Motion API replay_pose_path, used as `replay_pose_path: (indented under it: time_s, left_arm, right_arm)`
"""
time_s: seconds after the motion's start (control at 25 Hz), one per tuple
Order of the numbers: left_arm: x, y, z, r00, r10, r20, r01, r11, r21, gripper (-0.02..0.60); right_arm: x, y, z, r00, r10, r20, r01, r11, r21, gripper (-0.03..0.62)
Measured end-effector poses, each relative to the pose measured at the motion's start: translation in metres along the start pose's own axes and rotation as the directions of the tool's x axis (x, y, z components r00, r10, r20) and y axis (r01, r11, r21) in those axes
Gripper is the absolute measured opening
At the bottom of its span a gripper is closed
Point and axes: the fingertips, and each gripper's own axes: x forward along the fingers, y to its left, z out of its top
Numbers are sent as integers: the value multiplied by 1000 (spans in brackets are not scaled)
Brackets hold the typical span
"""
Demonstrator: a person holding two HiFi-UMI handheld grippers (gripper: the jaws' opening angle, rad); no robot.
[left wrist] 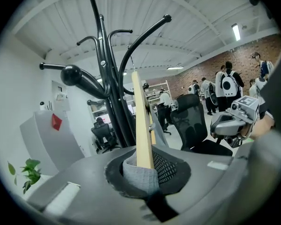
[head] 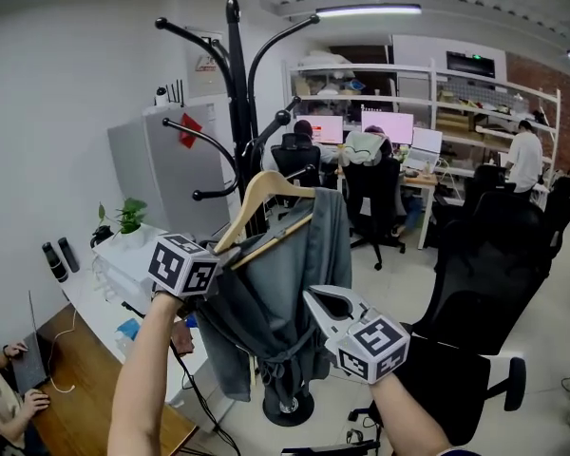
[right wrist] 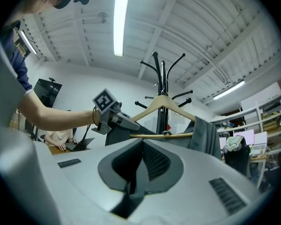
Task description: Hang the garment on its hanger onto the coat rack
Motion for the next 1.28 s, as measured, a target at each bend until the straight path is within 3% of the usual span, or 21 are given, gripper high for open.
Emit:
replay_pose_path:
  time_s: [0.48,1.08,1.28]
  left_arm:
    - [25,14,-38,998,-47,-42,46,999,-25,17]
    - [41,-5,-67,982,-188,0,188,981,-45,23]
    - [42,-7,-74,982,-187,0,187,982,-26,29]
  right_arm:
    - [14,-3,-20,999,-24,-40,25,1000,15,0]
    - [17,0,-42,996,-37,-80,40,998,40,0]
    - [18,2,-48,995,-31,-91,35,998,48,0]
